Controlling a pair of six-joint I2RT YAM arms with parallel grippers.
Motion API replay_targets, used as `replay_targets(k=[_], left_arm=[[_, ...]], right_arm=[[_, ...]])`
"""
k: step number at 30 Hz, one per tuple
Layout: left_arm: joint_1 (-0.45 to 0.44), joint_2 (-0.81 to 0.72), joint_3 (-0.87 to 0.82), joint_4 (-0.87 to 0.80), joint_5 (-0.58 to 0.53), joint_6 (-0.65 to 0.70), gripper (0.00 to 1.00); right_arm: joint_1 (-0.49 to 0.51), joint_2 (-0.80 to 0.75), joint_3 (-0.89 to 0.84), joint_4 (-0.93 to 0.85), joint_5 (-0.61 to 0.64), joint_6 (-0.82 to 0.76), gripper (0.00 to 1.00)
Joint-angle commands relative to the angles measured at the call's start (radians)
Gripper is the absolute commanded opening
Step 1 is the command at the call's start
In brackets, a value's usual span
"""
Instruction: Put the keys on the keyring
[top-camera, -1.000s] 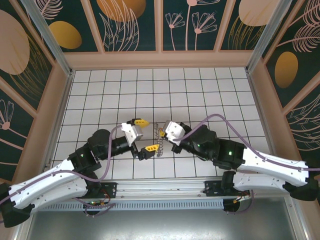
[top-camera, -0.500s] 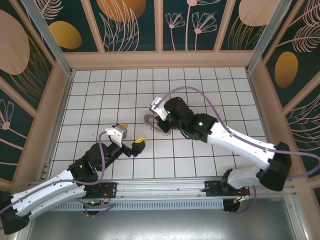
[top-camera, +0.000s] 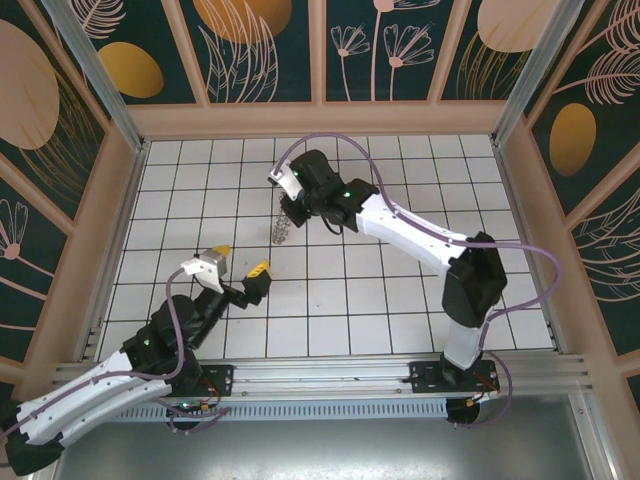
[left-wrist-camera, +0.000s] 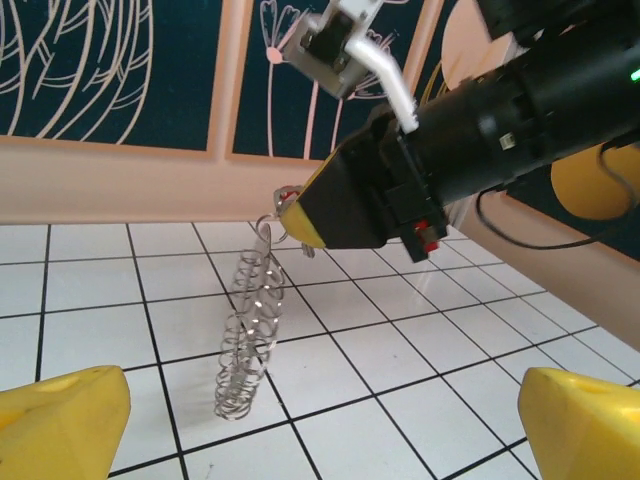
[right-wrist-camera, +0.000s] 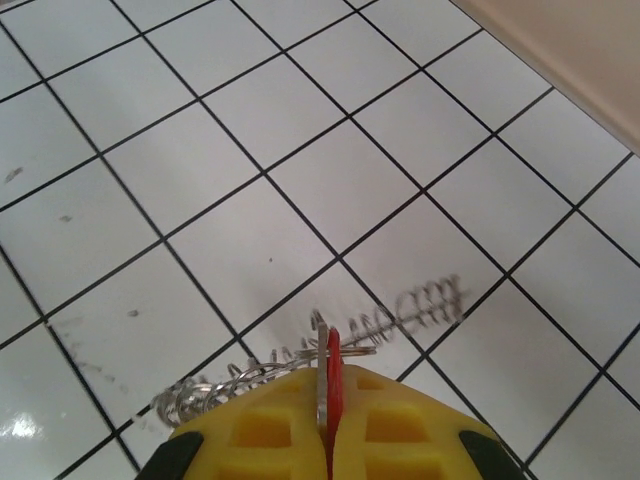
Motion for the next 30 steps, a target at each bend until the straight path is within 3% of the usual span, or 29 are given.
replay_targets(k=[1,13,22,30], left_arm=[[0.003,-0.042,-0.009,-0.057,-0.037,-0.033,0.99],[0.003,-0.014,-0.034,-0.033,-0.041,-0.029,0.99],[0.004,0.002,-0.036,0.008,-0.035,0.034,0.99],[0.003,0.132,-0.014,0.058,-0.002,0.036,0.99]], right_arm=[[-0.025,0.019,0.032,0.043,-0.06,0.0,0.0],[-0.073,0.05,-0.023,0.103,-0.107,0.03,0.0],[-0.059,-0.132,-0.374,0.237,-0.138,0.145,0.0],[-0.013,-0.322,-0.711,0.366,-0.226,0.281,0.0]])
